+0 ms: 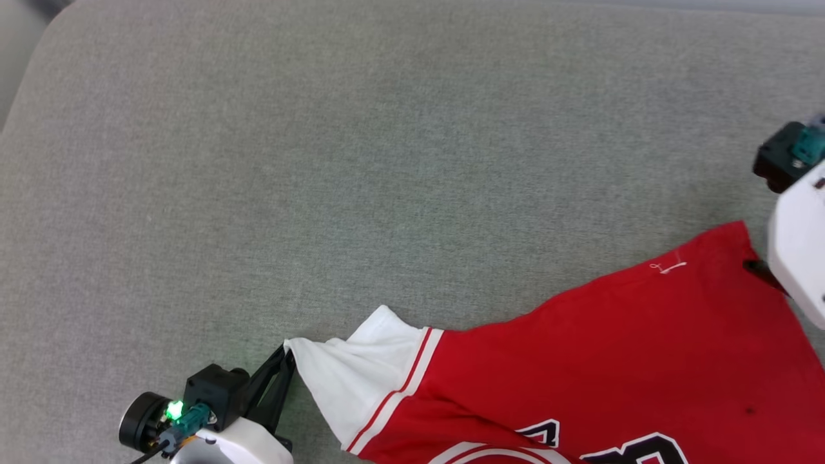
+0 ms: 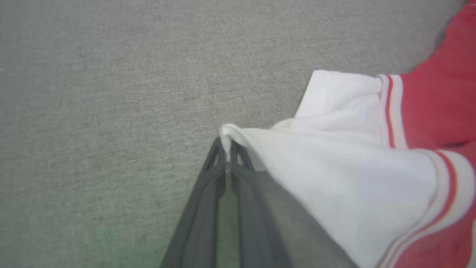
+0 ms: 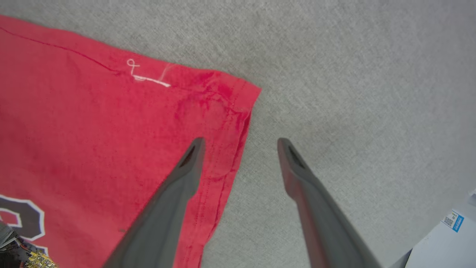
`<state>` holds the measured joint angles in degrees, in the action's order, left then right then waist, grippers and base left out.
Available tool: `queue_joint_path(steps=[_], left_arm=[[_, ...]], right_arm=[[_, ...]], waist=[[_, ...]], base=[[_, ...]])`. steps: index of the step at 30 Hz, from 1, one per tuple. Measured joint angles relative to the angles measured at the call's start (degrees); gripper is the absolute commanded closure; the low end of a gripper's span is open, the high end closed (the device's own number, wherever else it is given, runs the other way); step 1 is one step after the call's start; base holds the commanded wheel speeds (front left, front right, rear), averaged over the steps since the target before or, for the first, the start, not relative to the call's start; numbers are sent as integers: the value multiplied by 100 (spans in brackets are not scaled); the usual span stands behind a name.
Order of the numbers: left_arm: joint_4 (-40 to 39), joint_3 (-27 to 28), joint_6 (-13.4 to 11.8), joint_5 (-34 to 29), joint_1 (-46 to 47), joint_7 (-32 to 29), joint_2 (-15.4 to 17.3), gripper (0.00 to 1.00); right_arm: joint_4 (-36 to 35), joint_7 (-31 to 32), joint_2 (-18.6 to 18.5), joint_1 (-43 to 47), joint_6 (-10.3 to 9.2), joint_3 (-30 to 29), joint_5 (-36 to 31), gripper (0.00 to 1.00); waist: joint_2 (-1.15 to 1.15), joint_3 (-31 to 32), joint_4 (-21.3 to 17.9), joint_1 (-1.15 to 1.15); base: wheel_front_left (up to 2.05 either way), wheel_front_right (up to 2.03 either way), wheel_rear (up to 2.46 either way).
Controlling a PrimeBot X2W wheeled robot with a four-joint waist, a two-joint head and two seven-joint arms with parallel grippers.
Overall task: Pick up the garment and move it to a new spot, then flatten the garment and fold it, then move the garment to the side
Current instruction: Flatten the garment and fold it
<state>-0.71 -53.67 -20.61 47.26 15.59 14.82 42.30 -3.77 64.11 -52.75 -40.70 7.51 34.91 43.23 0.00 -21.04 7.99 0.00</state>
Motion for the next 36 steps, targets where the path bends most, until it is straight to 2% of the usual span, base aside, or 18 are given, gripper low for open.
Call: queue_joint_path(steps=[3,9,13,14,15,21,26,30,36], left_arm=[[48,4,43,-22,32,1,-77,100],[125,26,104,-62,117,8,-157,100],[181,53,144,-63,122,9,-168,100],[201,62,144,-60,121,9,-169,100],[222,68,145,-58,114,9,-171,100],[446,71,232,2,-10,25,-189,100],[528,64,258,19,-72,24,-118,100],[494,99,291,-21,-40,-9,66,100],[324,302,297,-131,396,-163,405,100]], right_arm=[[483,67,243,-244,0,331,-16,0],[1056,-120,341,-409,0,927,-55,0],[1148,-321,289,-524,-1,1256,59,0],[1154,-410,276,-553,-1,1327,77,95],[1176,-512,268,-590,-1,1381,122,100],[1327,-1423,334,-660,0,1574,290,100],[1168,-2234,259,-717,0,1691,428,100],[1066,-2872,104,-704,0,1656,524,100],[971,-3499,-43,-602,0,1381,625,100]], waist=[[0,-116,85,0],[0,-262,198,0],[0,-270,202,0],[0,-257,190,0],[0,-235,177,0],[0,63,71,0],[0,520,-27,0],[0,945,-102,0],[0,1525,-223,0]], base=[[0,0,0],[0,0,0],[0,0,0],[0,0,0],[0,0,0],[0,0,0],[0,0,0],[0,0,0],[0,0,0]])
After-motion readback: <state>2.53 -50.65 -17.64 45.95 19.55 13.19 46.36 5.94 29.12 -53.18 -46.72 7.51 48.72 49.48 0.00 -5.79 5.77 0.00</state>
